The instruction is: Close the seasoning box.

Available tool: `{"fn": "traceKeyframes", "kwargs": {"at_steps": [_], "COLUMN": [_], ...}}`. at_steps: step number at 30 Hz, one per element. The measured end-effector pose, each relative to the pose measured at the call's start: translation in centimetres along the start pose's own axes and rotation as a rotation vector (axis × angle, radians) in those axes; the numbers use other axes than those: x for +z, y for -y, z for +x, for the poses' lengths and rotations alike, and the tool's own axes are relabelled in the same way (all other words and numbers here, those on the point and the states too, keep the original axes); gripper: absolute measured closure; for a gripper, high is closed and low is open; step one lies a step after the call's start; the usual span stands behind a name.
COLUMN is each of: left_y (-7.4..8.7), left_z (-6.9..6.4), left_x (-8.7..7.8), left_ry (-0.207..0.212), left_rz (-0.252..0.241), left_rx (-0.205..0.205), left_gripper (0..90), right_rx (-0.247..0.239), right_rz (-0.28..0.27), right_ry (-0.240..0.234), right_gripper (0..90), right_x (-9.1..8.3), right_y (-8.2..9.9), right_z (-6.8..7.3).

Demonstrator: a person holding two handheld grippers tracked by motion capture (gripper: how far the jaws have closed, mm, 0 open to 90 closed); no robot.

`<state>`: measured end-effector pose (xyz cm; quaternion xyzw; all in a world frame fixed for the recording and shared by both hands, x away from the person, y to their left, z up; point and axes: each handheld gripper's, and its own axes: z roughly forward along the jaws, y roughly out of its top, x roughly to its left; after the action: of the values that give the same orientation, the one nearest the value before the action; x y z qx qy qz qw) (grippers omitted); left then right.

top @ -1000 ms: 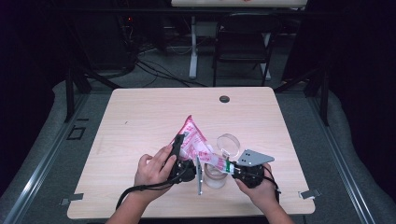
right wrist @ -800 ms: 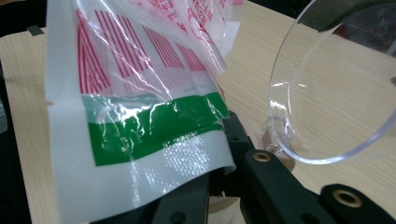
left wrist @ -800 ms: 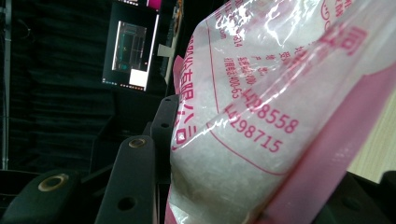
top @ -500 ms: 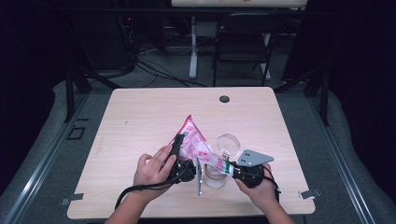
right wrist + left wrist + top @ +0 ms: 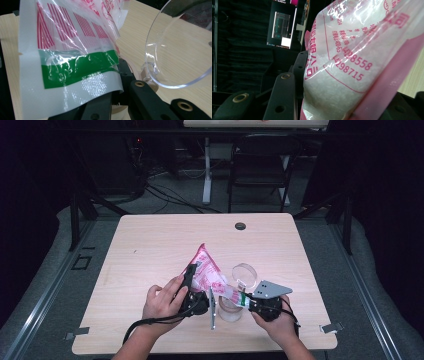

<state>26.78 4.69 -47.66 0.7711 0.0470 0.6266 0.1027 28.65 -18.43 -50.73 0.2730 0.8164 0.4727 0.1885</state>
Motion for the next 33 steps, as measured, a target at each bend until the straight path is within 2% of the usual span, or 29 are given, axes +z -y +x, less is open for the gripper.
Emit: {"fn": "traceKeyframes", "kwargs": {"at_steps": [33], "left_y": [-0.14], "left_z": [0.08], "left_x": [-0.09], "left_ry": [-0.001], "left_rz": [-0.008], "left_rx": [0.0], "left_gripper": [60.3], "right_rx": [0.007], "right_rz": [0.0], "right_ry": [0.005], "right_gripper": [90.0], "right_x": [0.03], "right_y": [0.08], "right_z": [-0.2]}}
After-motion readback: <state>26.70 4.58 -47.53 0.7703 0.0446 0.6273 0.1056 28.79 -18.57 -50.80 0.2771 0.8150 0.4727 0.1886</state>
